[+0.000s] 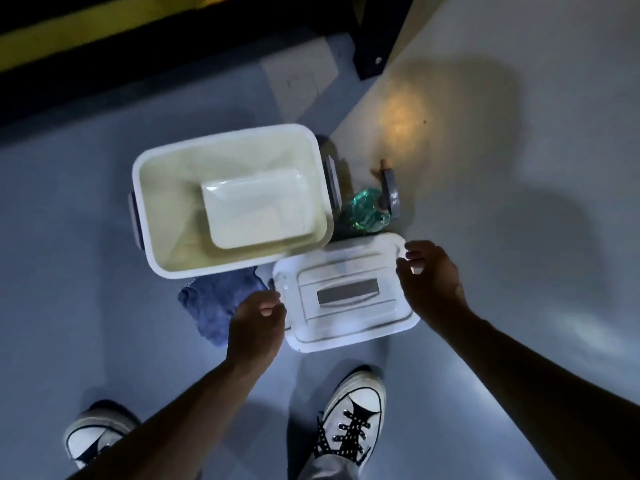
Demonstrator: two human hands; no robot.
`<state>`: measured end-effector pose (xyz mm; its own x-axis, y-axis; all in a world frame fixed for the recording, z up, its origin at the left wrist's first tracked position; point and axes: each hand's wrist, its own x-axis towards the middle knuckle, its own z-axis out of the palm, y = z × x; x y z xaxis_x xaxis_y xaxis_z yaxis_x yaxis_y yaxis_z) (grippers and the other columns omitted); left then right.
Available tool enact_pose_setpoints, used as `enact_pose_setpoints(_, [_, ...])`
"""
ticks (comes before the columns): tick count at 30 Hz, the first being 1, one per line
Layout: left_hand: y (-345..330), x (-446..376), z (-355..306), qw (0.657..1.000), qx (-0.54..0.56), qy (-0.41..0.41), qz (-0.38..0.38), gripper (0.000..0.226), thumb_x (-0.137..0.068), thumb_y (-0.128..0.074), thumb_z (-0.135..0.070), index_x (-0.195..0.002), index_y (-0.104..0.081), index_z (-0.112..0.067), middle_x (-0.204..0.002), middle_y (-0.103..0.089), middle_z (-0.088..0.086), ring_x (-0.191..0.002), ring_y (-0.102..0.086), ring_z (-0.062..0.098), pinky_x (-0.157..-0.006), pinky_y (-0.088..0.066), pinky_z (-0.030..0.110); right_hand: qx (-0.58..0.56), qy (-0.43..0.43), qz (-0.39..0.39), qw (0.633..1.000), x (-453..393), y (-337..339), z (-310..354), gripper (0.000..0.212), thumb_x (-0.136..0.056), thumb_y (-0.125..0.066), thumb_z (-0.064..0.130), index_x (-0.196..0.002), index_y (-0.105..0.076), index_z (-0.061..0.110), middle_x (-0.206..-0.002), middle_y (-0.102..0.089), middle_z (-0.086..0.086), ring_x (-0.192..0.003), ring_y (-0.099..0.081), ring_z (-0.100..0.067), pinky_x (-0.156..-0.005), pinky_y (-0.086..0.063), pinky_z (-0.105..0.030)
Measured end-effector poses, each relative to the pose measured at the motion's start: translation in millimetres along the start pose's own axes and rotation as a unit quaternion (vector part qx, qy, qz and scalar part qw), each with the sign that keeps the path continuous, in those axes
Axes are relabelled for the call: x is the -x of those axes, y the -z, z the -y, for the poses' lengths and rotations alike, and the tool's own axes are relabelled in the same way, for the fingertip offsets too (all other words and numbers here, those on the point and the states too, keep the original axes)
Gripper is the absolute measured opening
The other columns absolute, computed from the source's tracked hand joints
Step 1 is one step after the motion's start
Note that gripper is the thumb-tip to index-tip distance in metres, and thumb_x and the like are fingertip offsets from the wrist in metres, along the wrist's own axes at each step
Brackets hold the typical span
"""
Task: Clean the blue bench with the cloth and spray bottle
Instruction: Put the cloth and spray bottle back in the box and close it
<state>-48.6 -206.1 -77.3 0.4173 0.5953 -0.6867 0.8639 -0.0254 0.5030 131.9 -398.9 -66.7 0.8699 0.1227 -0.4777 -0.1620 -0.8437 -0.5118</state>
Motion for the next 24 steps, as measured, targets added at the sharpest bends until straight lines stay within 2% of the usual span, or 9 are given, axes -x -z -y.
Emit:
enact_pose_setpoints(5, [33, -1, -3, 1.0, -0.006, -0.017, -0.02, 0.013, -0.094, -0.066, -0.014, -0.105, -0.069, -0.02, -0.088, -0.062, -0.014, -0.085, -0.062, 0.012, -0.078, -0.049, 0.027, -0.044, 0.111, -0.031, 0.992, -15, 12, 66, 0.051, -0.084, -0.072, 0.052, -0.126, -0.051, 0.03, -0.116, -0.055, 0.01, -0.09, -0.06, -0.002, -0.072, -0.05, -0.019])
enact_pose_setpoints(10, [48, -19, 18, 0.996, -0.06, -0.006, -0.065, 0.024, -0.085, -0.07, -0.012, -0.109, -0.069, -0.019, -0.109, -0.07, 0.006, -0.092, -0.066, 0.022, -0.074, -0.048, 0.027, 0.009, 0.095, -0.102, 0.99, -37, 7, 86, 0.016, -0.09, -0.066, 0.032, -0.1, -0.067, 0.02, -0.1, -0.062, -0.003, -0.074, -0.049, -0.009, -0.06, -0.033, 0.002])
enact_pose_setpoints(12, [51, -26, 31, 0.981, -0.177, -0.041, -0.073, 0.051, -0.078, -0.076, -0.022, -0.127, -0.063, -0.023, -0.128, -0.061, 0.005, -0.113, -0.06, 0.03, -0.083, -0.056, 0.04, 0.025, 0.094, -0.107, 0.989, -38, 8, 85, 0.013, -0.089, -0.067, 0.03, -0.096, -0.068, 0.019, -0.098, -0.062, -0.002, -0.074, -0.05, -0.012, -0.06, -0.033, -0.005])
enact_pose_setpoints(13, [51, -30, 39, 0.969, -0.233, -0.054, -0.065, 0.068, -0.074, -0.08, -0.027, -0.138, -0.057, -0.025, -0.136, -0.055, 0.005, -0.123, -0.054, 0.033, -0.087, -0.057, 0.048, 0.031, 0.102, -0.105, 0.989, -37, 9, 83, 0.013, -0.089, -0.068, 0.03, -0.096, -0.068, 0.019, -0.098, -0.062, -0.002, -0.075, -0.054, -0.015, -0.064, -0.038, -0.015])
enact_pose_setpoints(15, [51, -41, 54, 0.956, -0.282, -0.07, -0.046, 0.083, -0.071, -0.085, -0.027, -0.146, -0.05, -0.026, -0.142, -0.05, 0.007, -0.13, -0.047, 0.037, -0.089, -0.057, 0.055, 0.039, 0.13, -0.099, 0.986, -35, 12, 79, 0.013, -0.088, -0.07, 0.029, -0.094, -0.07, 0.017, -0.095, -0.063, -0.003, -0.077, -0.06, -0.021, -0.069, -0.042, -0.026])
enact_pose_setpoints(17, [52, -52, 63, 0.957, -0.273, -0.084, -0.053, 0.056, -0.081, -0.072, -0.028, -0.134, -0.056, -0.033, -0.135, -0.056, 0.007, -0.123, -0.051, 0.037, -0.088, -0.055, 0.053, 0.053, 0.16, -0.093, 0.981, -31, 18, 79, 0.014, -0.087, -0.072, 0.027, -0.092, -0.071, 0.015, -0.091, -0.064, -0.004, -0.078, -0.063, -0.024, -0.072, -0.048, -0.031])
enact_pose_setpoints(19, [64, -60, 56, 0.979, -0.2, -0.019, -0.036, 0.022, -0.086, -0.053, -0.041, -0.106, -0.061, -0.039, -0.109, -0.068, 0.001, -0.101, -0.064, 0.031, -0.08, -0.055, 0.044, 0.066, 0.171, -0.089, 0.979, -25, 24, 85, 0.017, -0.087, -0.073, 0.03, -0.094, -0.072, 0.014, -0.093, -0.065, -0.005, -0.078, -0.065, -0.025, -0.074, -0.051, -0.034])
enact_pose_setpoints(21, [75, -56, 54, 0.98, -0.196, -0.025, -0.012, 0.02, -0.083, -0.049, -0.043, -0.092, -0.064, -0.032, -0.085, -0.07, -0.001, -0.078, -0.069, 0.027, -0.065, -0.053, 0.037, 0.061, 0.168, -0.092, 0.98, -14, 33, 97, 0.02, -0.086, -0.074, 0.032, -0.095, -0.072, 0.015, -0.095, -0.066, -0.006, -0.076, -0.066, -0.025, -0.076, -0.054, -0.038])
enact_pose_setpoints(24, [98, -24, 37, 0.983, -0.167, -0.073, 0.018, 0.019, -0.077, -0.055, -0.018, -0.09, -0.063, -0.028, -0.092, -0.066, -0.002, -0.085, -0.067, 0.024, -0.067, -0.056, 0.038, 0.046, 0.177, -0.1, 0.978, 8, 51, 125, 0.019, -0.086, -0.075, 0.03, -0.097, -0.072, 0.015, -0.097, -0.067, -0.007, -0.072, -0.066, -0.022, -0.077, -0.055, -0.036])
